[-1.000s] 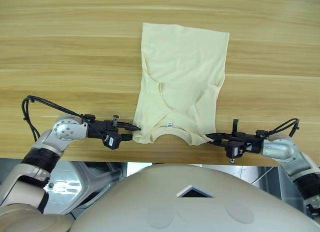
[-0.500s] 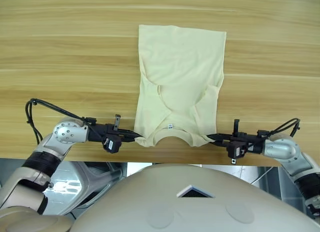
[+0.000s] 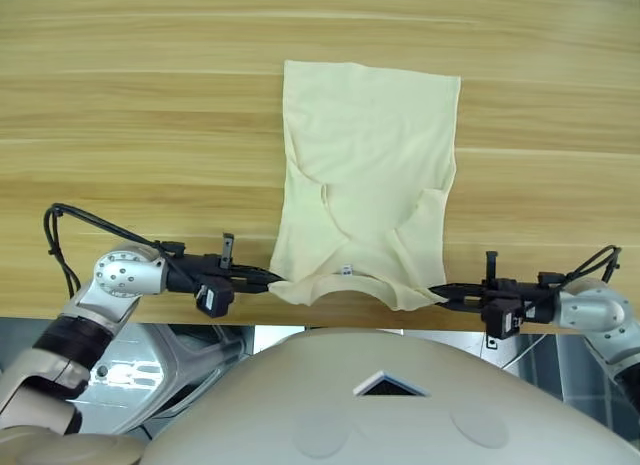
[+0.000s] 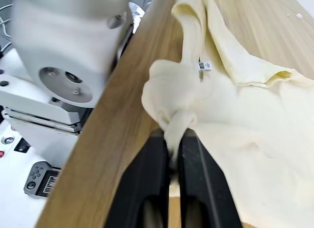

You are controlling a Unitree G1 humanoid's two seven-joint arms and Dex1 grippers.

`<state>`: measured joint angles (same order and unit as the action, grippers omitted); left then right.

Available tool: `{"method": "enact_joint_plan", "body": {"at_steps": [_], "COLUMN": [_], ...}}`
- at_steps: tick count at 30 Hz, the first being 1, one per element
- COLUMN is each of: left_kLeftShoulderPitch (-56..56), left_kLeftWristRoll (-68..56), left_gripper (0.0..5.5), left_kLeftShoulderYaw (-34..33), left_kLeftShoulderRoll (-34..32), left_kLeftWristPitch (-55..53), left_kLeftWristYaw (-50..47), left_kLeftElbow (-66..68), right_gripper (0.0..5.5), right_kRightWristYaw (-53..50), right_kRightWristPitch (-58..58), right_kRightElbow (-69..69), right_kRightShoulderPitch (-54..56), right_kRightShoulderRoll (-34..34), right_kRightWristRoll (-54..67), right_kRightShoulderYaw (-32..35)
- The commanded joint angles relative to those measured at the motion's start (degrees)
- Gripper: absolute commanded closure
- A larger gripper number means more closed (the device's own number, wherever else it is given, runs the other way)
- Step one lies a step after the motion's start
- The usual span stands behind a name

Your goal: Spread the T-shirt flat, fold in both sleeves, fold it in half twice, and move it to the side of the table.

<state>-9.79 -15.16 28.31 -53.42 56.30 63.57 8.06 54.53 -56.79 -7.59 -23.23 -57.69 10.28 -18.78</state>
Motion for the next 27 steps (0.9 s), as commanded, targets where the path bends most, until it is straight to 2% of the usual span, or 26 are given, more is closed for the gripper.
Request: {"method": "enact_joint_plan", "body": {"at_steps": [1,10,14,21,27], "left_kLeftShoulderPitch": [-2.88,-9.46,-11.55,-5.83,3.36], "left_kLeftWristRoll": [-6.92,-15.77,-21.02,-20.27,-14.45], "left_gripper": [5.50,5.50,5.50,5.50,5.50], "left_kLeftShoulderYaw": [-0.32,-2.56,-5.11,-11.84,-16.83], "left_kLeftShoulderRoll": [-3.73,-8.27,-8.33,-0.38,8.46], "left_kLeftWristPitch": [0.50,-1.38,-2.55,-9.00,-14.98], "left_kLeftWristYaw": [2.63,7.63,8.73,5.06,-1.92], "left_kLeftElbow": [-5.48,-12.45,-15.35,-13.16,-7.50], "right_gripper": [5.45,5.45,5.45,5.45,5.45], "right_kRightWristYaw": [1.11,2.38,1.56,-3.97,-12.23], "right_kRightWristPitch": [-1.80,-5.95,-7.81,0.05,13.94], "right_kRightElbow": [0.67,2.46,4.83,7.40,5.17], "right_kRightShoulderPitch": [-1.43,-6.06,-7.97,0.82,16.34], "right_kRightShoulderRoll": [-2.53,-4.97,-5.81,-0.70,7.60], "right_kRightWristRoll": [3.57,8.61,11.42,16.02,8.39], "right_kRightShoulderYaw": [1.53,2.52,3.80,11.08,14.65]}}
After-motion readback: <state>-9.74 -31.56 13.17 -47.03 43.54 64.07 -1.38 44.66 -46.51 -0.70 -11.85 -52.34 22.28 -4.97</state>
